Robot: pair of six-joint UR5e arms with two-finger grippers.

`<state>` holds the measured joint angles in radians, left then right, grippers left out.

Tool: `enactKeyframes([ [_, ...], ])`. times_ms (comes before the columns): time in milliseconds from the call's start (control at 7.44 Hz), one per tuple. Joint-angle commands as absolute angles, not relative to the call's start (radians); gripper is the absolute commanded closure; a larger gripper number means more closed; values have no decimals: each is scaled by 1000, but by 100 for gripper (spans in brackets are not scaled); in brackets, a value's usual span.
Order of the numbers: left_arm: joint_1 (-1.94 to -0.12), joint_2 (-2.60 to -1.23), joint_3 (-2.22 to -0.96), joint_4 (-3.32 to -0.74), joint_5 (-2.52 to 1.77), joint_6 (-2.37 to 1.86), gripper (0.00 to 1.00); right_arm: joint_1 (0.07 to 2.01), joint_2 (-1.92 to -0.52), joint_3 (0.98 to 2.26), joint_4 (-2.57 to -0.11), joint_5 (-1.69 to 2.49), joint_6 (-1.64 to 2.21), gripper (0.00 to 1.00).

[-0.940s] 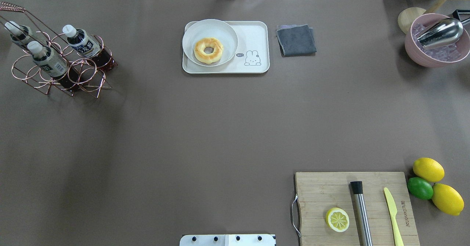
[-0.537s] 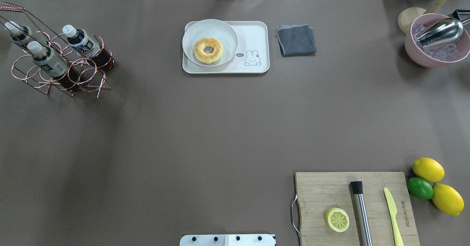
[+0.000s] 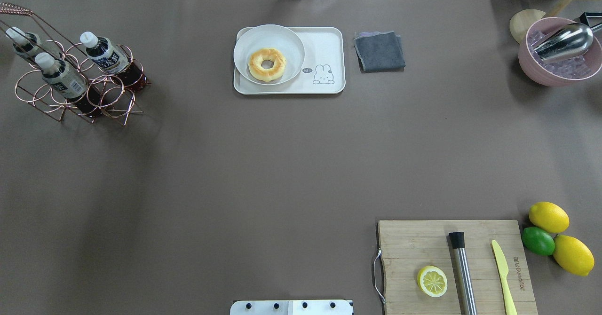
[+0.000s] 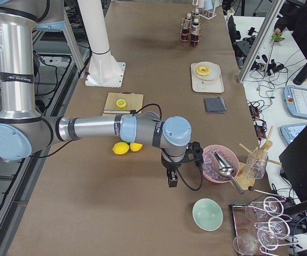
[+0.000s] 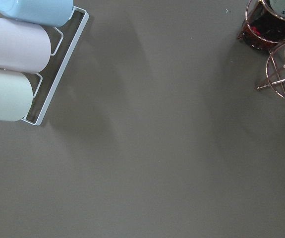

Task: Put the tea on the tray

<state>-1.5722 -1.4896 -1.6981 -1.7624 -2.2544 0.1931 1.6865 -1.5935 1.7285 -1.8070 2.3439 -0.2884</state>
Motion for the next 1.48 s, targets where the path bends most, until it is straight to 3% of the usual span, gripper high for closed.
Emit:
enactKeyframes([
  [0, -1565, -1508, -1715, -1763, -2266, 196, 2, 1687, -1591, 1730, -1806, 2344, -288, 0],
  [672, -1312, -1635, -1859, -1778, -2267, -44, 2, 1690, -1592, 1733, -1802, 2333, -288, 0],
  [940, -1238, -1626, -1907, -1895, -2267, -385, 2, 1698, -1592, 1733, -1802, 2332, -290, 0],
  [1343, -1189, -1627, -1870, -1965, -2252, -548, 2, 1704, -1592, 1735, -1804, 2335, -288, 0],
])
